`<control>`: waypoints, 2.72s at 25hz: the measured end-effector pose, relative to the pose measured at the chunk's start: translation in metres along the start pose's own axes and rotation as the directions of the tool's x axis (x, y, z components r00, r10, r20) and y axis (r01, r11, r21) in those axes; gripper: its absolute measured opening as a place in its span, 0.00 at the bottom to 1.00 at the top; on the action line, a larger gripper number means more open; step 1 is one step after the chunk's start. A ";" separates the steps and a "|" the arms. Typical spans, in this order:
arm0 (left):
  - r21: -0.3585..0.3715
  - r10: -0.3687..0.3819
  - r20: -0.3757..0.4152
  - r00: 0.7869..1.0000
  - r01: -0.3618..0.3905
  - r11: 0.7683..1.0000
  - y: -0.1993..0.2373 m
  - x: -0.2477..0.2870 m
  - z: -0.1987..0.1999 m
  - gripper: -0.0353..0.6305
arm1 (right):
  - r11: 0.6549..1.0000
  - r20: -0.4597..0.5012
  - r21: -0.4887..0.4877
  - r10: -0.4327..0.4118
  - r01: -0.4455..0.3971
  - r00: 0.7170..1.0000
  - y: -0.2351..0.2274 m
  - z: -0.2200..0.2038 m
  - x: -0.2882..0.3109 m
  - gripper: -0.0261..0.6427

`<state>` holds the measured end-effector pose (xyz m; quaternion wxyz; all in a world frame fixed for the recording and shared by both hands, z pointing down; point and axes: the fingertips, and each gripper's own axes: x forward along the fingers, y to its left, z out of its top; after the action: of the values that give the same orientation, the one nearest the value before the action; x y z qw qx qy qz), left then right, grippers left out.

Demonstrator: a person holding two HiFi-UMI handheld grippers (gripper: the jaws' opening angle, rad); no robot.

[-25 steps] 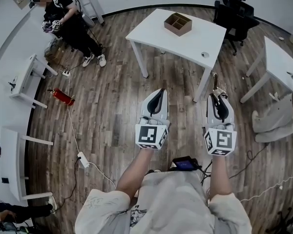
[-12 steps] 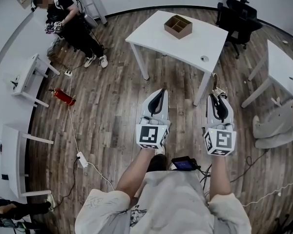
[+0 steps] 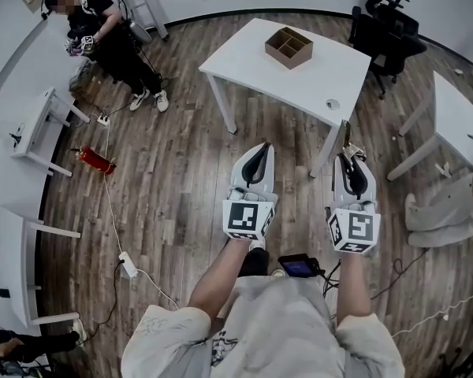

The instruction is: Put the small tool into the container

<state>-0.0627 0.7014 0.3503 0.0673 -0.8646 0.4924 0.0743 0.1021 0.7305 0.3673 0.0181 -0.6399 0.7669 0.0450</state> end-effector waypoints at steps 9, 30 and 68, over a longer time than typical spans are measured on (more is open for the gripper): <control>-0.017 -0.003 -0.011 1.000 0.002 1.000 0.101 0.103 -0.027 0.08 | 1.000 -0.025 -0.001 -0.004 0.004 1.000 0.009 -0.015 0.146 0.18; -0.025 -0.046 0.007 0.999 0.046 0.999 0.401 0.293 -0.049 0.08 | 0.998 -0.023 -0.027 -0.055 0.054 0.998 0.108 -0.005 0.479 0.18; 0.020 -0.039 -0.028 0.999 0.039 0.999 0.303 0.767 -0.148 0.08 | 0.999 -0.004 0.023 -0.024 0.024 1.000 -0.274 -0.061 0.791 0.18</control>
<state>0.0718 -0.1253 0.3328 0.0706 -0.8743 0.4770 0.0559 0.2309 -0.0990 0.3483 0.0245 -0.6489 0.7597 0.0348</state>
